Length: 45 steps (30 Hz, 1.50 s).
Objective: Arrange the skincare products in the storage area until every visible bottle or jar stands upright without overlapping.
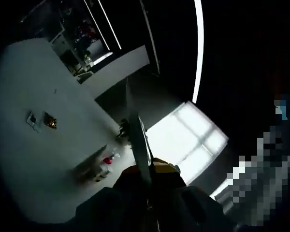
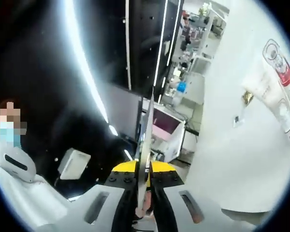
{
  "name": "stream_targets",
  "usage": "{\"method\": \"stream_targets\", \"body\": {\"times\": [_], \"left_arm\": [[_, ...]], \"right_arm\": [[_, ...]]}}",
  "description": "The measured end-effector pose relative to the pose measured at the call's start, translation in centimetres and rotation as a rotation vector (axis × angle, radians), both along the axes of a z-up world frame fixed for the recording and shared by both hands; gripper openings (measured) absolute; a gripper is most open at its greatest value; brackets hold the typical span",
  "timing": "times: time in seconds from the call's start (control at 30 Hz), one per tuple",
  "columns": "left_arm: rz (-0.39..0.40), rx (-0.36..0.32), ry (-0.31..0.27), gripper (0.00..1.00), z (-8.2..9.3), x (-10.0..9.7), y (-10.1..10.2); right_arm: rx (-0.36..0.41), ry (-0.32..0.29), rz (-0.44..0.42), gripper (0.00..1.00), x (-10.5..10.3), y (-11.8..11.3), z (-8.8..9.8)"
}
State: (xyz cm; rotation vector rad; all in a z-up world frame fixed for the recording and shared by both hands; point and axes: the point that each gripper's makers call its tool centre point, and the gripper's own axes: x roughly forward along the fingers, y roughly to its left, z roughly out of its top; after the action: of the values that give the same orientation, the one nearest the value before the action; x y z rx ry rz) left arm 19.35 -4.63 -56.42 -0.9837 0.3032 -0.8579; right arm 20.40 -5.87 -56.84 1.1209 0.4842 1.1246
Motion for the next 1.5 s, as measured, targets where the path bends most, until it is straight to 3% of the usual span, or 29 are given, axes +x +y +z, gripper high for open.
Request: {"method": "stream_targets", "body": {"times": [0.23, 0.27, 0.6, 0.87, 1.07, 1.3, 1.5], "left_arm": [[0.034, -0.039, 0.039, 0.0, -0.7, 0.3, -0.1], [0.034, -0.036, 0.041, 0.0, -0.8, 0.3, -0.2], [0.028, 0.044, 0.046, 0.09, -2.0, 0.3, 0.0], [0.017, 0.063, 0.087, 0.07, -3.3, 0.1, 0.4], [0.015, 0.073, 0.154, 0.0, -5.1, 0.3, 0.0], [0.019, 0.095, 0.217, 0.0, -6.9, 0.9, -0.4], [0.03, 0.047, 0.266, 0.0, -7.7, 1.4, -0.4]], "right_arm": [[0.021, 0.042, -0.023, 0.02, 0.0, -0.1, -0.5], [0.003, 0.017, -0.032, 0.02, 0.1, -0.2, -0.6], [-0.028, 0.017, -0.026, 0.01, 0.1, -0.8, -1.4], [-0.076, 0.026, -0.023, 0.01, 0.2, -1.4, -2.8], [-0.126, 0.064, -0.034, 0.01, 0.4, -1.8, -4.5], [-0.196, 0.103, -0.051, 0.01, 1.0, -2.2, -6.4], [-0.237, 0.07, -0.068, 0.03, 1.7, -2.3, -7.0]]}}
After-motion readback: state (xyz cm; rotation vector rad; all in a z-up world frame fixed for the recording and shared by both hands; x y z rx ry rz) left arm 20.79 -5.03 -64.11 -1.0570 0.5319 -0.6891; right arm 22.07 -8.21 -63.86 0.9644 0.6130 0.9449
